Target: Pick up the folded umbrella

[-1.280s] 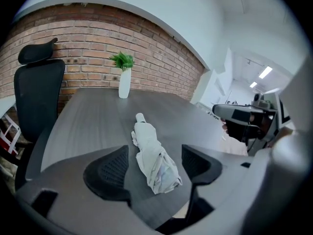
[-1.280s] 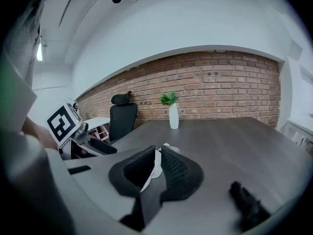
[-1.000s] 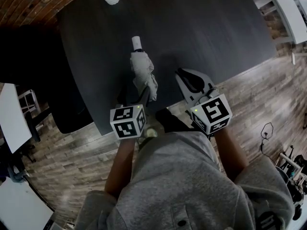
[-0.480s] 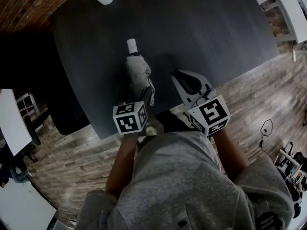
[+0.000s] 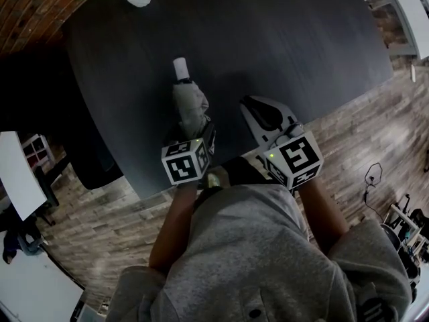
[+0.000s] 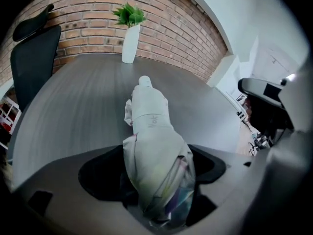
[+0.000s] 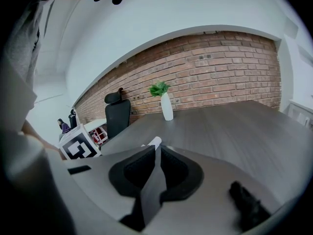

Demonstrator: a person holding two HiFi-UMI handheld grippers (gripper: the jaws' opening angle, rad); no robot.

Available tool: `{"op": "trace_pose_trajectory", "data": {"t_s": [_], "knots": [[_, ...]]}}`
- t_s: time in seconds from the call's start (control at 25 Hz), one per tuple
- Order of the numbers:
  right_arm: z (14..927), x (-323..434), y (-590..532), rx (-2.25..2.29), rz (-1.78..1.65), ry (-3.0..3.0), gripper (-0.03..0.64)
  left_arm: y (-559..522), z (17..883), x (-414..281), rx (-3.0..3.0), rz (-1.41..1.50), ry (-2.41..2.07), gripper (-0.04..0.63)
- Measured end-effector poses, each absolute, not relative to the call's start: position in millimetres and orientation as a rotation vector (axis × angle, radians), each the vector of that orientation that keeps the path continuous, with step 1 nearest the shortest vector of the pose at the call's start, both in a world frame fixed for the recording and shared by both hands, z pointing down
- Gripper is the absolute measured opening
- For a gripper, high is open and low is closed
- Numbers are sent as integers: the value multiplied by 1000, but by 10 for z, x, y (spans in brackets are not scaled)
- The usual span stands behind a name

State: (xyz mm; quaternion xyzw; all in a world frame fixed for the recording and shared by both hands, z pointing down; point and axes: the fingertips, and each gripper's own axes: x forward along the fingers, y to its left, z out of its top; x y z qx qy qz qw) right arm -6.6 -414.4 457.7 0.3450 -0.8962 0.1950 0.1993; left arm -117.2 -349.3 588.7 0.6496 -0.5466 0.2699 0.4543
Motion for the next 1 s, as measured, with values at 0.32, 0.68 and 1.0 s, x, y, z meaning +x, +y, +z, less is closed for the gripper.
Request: {"op": "trace_pose_trajectory", "data": {"t_s": [0.32,0.68,1.0], "knots": [[4670,26,-4255,990,591,-2485,44,-3514,5932,-1180,1583,735,-1448,380],[4630,73,-4277,994,601,-2486,44,-3521,5953,-1088,1576,824,-1428,377],[4616,56,-4244,981,598,-2497,44,-3540,5910,-1231,1526,663,-1475,273]]}}
